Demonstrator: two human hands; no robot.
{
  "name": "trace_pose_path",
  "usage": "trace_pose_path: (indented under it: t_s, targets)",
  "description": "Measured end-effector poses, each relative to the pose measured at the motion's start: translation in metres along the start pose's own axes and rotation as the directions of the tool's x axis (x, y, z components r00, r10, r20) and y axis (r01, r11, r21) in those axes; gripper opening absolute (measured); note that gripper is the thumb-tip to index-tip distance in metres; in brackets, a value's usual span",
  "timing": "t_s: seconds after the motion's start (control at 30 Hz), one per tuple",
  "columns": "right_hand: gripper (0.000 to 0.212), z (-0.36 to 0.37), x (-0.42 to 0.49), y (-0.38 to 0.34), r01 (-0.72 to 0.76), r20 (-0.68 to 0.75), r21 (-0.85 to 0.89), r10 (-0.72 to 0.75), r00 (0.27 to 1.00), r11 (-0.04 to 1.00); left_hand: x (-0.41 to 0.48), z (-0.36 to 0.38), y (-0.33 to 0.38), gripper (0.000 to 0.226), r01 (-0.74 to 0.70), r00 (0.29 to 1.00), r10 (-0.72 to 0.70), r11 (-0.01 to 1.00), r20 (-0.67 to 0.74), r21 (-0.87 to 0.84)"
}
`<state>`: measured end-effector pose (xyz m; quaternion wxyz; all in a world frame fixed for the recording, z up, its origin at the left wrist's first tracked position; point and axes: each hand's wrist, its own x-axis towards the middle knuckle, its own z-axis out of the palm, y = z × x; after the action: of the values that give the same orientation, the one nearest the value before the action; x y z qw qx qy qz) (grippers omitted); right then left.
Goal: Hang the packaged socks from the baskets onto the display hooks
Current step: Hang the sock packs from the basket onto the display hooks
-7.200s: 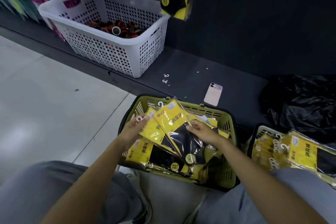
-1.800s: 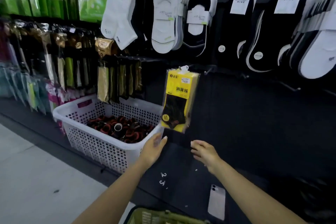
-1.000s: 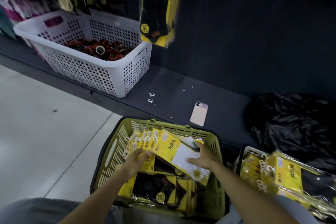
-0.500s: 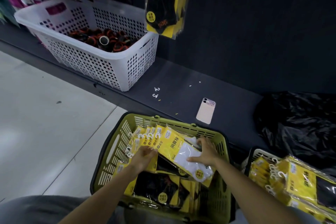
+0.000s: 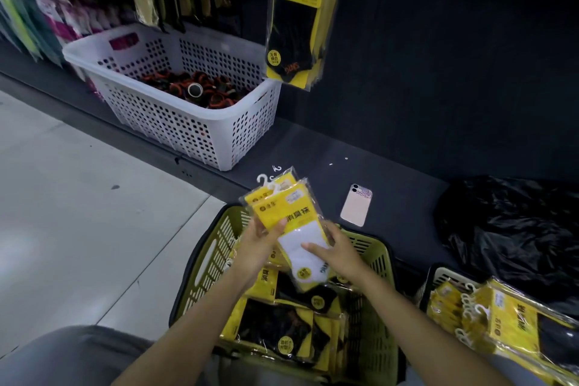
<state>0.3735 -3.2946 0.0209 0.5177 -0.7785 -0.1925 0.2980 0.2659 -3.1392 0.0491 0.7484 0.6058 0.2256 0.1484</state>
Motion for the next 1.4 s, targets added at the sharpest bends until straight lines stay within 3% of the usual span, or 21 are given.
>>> trace_pose_path:
  t_s: [0.13,0.23,0.37,0.5,0.6,0.7,1.0,1.23,1.4]
  targets:
    - [0.041,0.009,-0.007,-0.02,0.119,-0.065,0.119,-0.112,0.992,0.986,0.005,-0.001,0.029,0.036,-0.17,0.982,0.162,0.983,0.097,0.073]
    - [0.042,0.015,-0.016,-0.014,0.138,-0.086,0.043,-0.134,0.987,0.989,-0.003,-0.008,0.013,0.04,-0.126,0.97,0.064,0.957,0.234,0.259]
    - [0.046,0.017,-0.024,-0.005,0.087,-0.117,0.01,-0.085,0.99,0.996,-0.01,-0.016,-0.017,0.035,-0.194,0.963,0.042,0.791,0.265,0.58]
    - [0.045,0.01,-0.023,-0.028,0.109,-0.226,0.127,-0.079,0.971,0.986,0.001,-0.016,0.006,0.028,-0.144,0.958,0.002,0.868,0.286,0.476]
    - [0.036,-0.001,-0.015,-0.066,0.205,-0.323,0.2,-0.133,0.937,0.958,0.013,-0.011,0.049,0.027,-0.174,0.953,0.074,0.929,0.295,0.326]
    - [0.023,-0.01,-0.007,-0.116,0.313,-0.324,0.252,-0.224,0.919,0.916,0.025,-0.012,0.096,0.027,-0.203,0.965,0.149,0.945,0.216,0.255]
    - [0.018,-0.013,0.021,-0.239,0.413,-0.257,0.316,-0.343,0.904,0.854,0.055,-0.031,0.194,0.02,-0.431,0.9,0.415,0.892,0.132,0.135]
    - [0.017,-0.005,0.056,-0.307,0.481,-0.219,0.31,-0.43,0.876,0.82,0.089,-0.058,0.254,0.021,-0.582,0.811,0.574,0.77,0.116,0.26]
    - [0.014,-0.02,0.085,-0.341,0.506,-0.368,0.366,-0.378,0.85,0.781,0.118,-0.073,0.282,0.033,-0.558,0.798,0.596,0.788,-0.093,0.259]
